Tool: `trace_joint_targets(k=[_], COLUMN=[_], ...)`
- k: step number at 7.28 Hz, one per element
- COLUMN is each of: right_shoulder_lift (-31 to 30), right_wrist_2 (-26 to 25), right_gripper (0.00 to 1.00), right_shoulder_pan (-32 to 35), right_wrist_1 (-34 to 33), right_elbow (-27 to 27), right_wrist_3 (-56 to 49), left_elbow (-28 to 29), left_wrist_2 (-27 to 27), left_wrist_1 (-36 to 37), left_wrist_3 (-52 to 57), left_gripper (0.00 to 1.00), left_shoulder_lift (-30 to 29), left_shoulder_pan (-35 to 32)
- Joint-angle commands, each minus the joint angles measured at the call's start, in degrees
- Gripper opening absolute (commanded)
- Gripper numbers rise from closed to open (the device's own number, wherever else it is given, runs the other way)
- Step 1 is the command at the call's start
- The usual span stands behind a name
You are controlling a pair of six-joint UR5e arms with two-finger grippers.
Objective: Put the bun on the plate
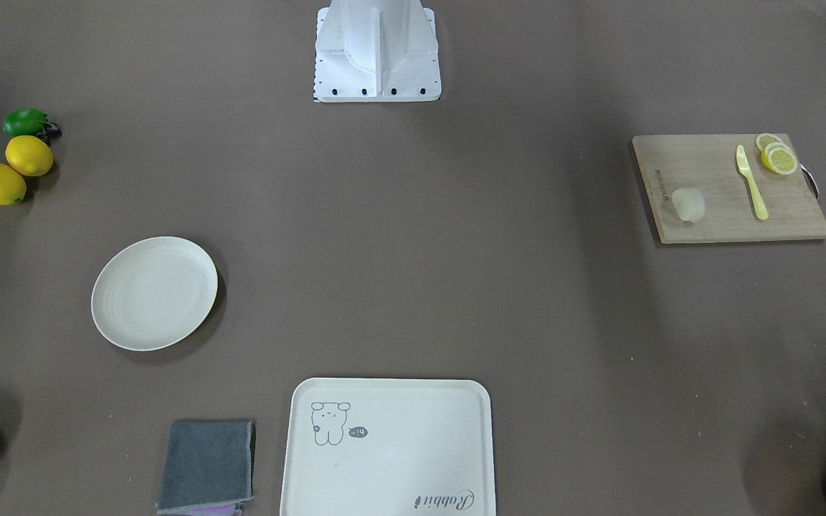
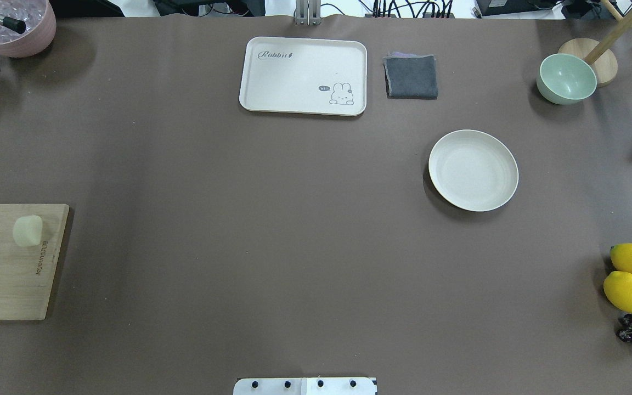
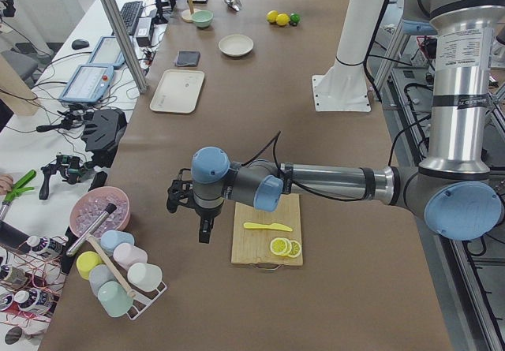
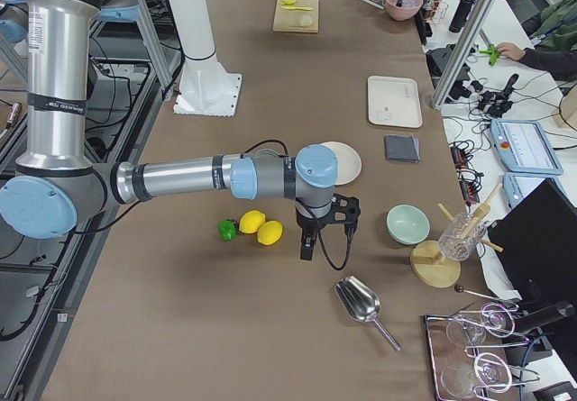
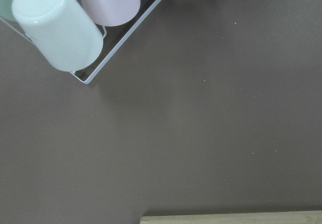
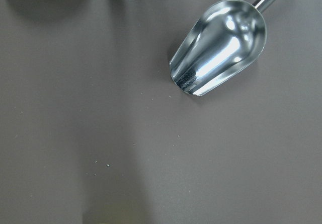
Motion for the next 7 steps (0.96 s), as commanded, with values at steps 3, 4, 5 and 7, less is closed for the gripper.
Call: trace_joint_targets(k=[3, 4, 5, 7], right_shoulder_lift=[3.54, 5.13, 7.23, 9.09], right_wrist_2=[1.69, 1.79, 2.48, 2.94], right_gripper=[1.00, 1.00, 1.00, 1.00], right_shoulder_pan=[-1.75, -3.60, -5.70, -11.14], right_wrist_1=[0.18, 0.18, 0.09, 8.90], right_elbow=[0.29, 0.37, 0.11, -1.37], right_wrist_3=[2.98, 3.00, 3.08, 7.97], left_elbow=[-0.81, -2.29, -1.79, -2.57], left_wrist_2=[-0.01, -0.01, -0.09, -0.01], left_wrist_1=[-2.64, -6.13, -11.90, -12.93], left_wrist_3=[0.00, 0.52, -0.35, -6.04], left_gripper=[0.98, 0.98, 0.98, 0.98], left_shoulder_lift=[-1.39, -0.52, 0.53, 0.11], left_shoulder_pan=[1.10, 1.18, 1.71, 1.97])
